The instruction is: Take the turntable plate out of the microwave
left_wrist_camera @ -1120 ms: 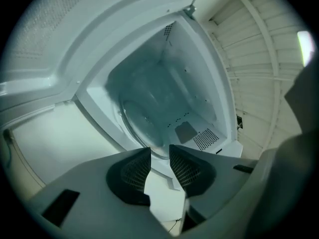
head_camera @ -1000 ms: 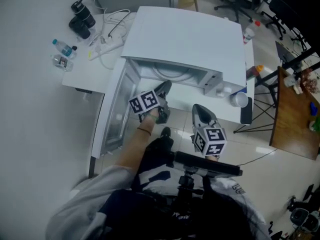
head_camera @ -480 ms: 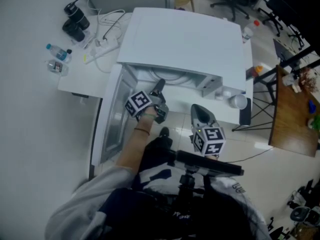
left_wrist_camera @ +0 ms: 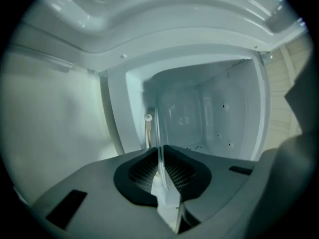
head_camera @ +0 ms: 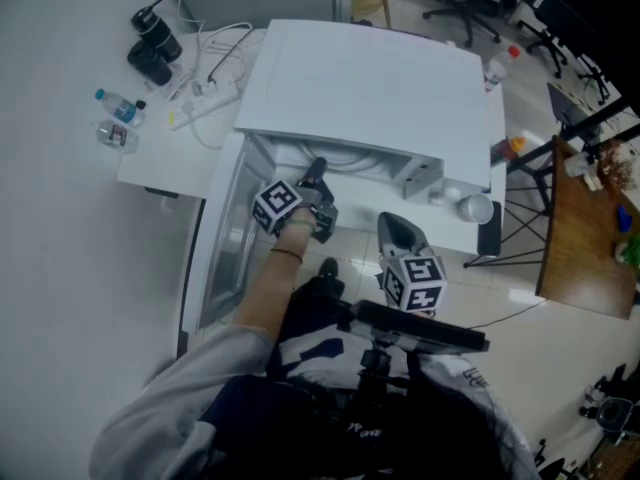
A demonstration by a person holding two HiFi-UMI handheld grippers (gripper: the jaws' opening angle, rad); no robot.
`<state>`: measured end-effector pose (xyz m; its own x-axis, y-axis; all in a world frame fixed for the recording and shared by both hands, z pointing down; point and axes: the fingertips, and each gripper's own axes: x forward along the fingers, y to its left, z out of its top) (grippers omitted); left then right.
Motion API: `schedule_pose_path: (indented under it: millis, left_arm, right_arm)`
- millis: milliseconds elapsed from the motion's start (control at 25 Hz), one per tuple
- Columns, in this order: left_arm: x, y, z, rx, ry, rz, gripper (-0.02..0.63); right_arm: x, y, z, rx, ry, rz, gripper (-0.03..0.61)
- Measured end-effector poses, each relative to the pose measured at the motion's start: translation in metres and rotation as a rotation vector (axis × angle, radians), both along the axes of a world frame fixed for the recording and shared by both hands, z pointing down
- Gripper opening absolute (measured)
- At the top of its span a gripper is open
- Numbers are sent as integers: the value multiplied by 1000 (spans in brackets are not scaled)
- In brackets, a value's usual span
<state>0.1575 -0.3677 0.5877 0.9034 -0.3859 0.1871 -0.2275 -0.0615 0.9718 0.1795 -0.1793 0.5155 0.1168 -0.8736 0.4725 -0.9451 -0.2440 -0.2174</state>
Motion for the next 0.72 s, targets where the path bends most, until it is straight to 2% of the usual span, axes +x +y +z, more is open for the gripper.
schedule_pose_path:
  millis: [320,480,640,720]
  left_arm:
    - [-8,11,-5,-3,-1,21,34]
    - [-14,18,-2,5,-12,42,34]
    - [-23,27,-1,2,-25,51,34]
    - [-26,30,-1,-2,-34,54,34]
  right_arm:
    - [-11,-9,9,6,-41,-45,-12]
    - [-17,-17,18,27,-130,-57,-12]
    - [-15,-29,29,6,-119,-71,6]
    - [-14,-36,36,0,-142,-68,49]
